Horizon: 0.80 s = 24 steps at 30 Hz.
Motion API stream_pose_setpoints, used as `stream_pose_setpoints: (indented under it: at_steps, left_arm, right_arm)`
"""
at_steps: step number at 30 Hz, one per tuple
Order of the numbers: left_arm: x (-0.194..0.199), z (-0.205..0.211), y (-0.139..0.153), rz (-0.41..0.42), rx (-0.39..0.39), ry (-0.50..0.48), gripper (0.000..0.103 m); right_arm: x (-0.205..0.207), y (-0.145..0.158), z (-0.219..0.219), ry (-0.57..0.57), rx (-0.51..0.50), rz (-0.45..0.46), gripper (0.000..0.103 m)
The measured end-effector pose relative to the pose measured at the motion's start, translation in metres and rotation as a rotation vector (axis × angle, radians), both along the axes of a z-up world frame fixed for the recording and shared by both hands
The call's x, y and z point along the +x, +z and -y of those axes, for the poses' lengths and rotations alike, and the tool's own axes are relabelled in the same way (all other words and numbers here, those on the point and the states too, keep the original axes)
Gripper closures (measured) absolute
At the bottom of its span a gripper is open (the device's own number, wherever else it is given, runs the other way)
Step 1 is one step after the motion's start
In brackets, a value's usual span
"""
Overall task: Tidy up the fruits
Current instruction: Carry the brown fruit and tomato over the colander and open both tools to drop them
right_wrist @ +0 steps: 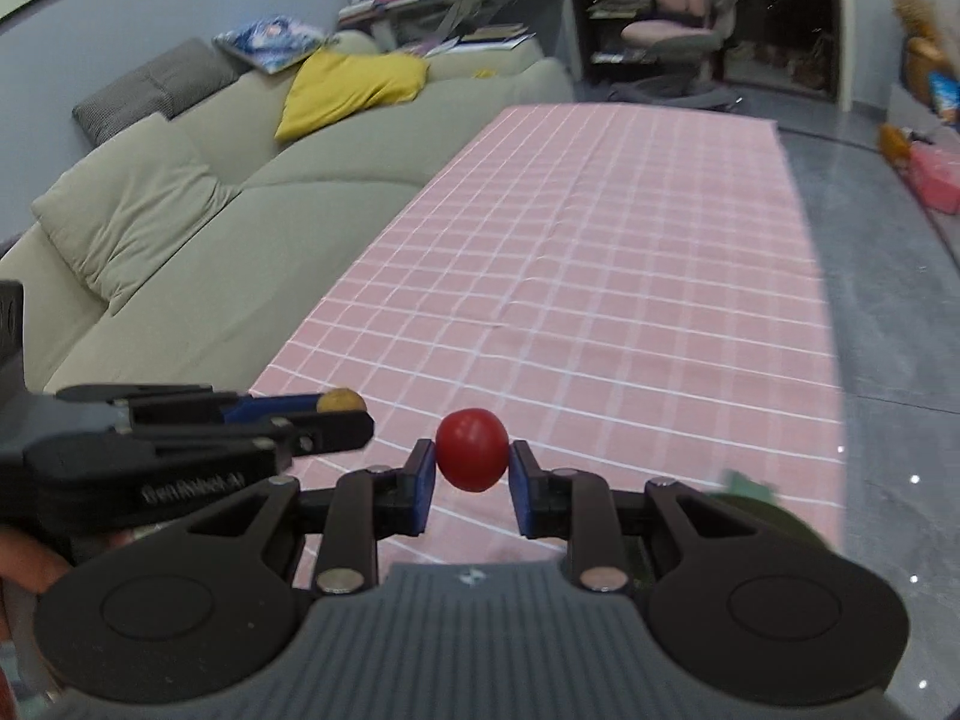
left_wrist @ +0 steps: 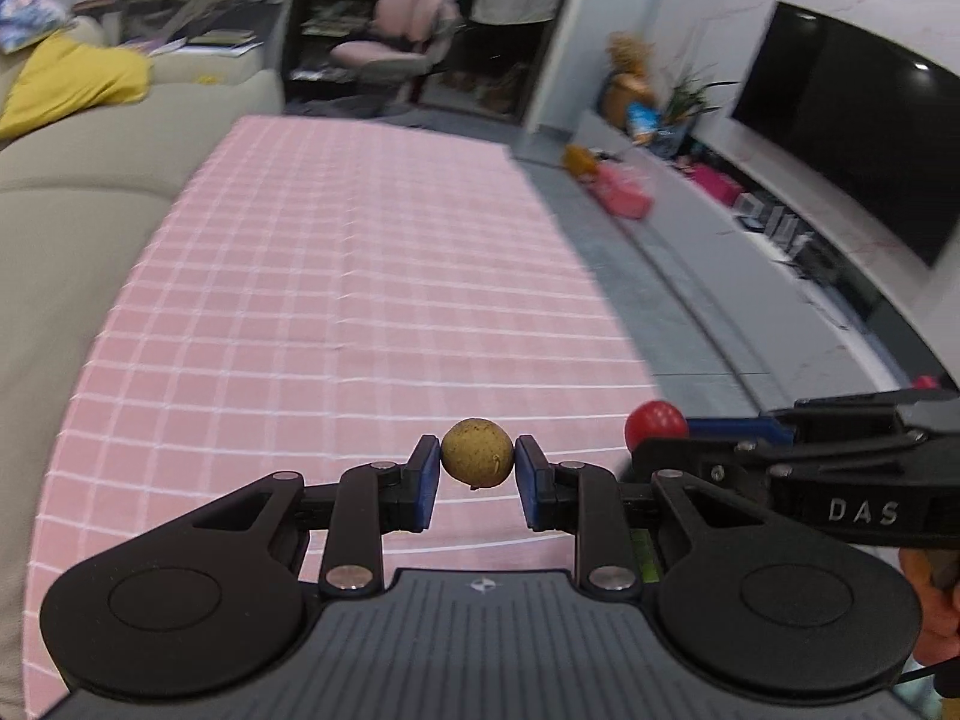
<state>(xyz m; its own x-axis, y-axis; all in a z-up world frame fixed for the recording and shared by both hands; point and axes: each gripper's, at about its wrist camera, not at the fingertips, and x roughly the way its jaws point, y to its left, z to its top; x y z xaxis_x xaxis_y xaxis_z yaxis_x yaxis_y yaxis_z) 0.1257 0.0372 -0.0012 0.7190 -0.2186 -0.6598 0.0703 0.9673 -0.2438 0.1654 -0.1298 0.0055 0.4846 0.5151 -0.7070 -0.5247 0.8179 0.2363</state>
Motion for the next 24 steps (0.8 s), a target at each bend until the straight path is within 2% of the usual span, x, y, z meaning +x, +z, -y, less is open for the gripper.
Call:
stream_pose_setpoints:
  at_steps: [4, 10, 16, 21, 24]
  left_arm:
    - [-0.003, 0.036, 0.008, 0.015, -0.019, -0.098, 0.073]
    - [0.004, 0.081, -0.001, -0.041, -0.079, -0.219, 0.073]
    - [0.017, 0.122, -0.034, -0.125, -0.036, -0.322, 0.073]
    - [0.028, 0.140, -0.063, -0.201, -0.001, -0.357, 0.073]
    - [0.033, 0.145, -0.070, -0.222, 0.018, -0.374, 0.073]
  right_arm:
    - [-0.022, 0.007, 0.041, -0.047, -0.039, 0.024, 0.080]
    - [-0.043, -0.002, 0.091, -0.113, -0.112, 0.013, 0.080]
    - [-0.046, -0.034, 0.119, -0.126, -0.194, -0.042, 0.080]
    - [-0.032, -0.057, 0.121, -0.080, -0.248, -0.074, 0.081]
    - [-0.025, -0.068, 0.119, -0.057, -0.278, -0.069, 0.081]
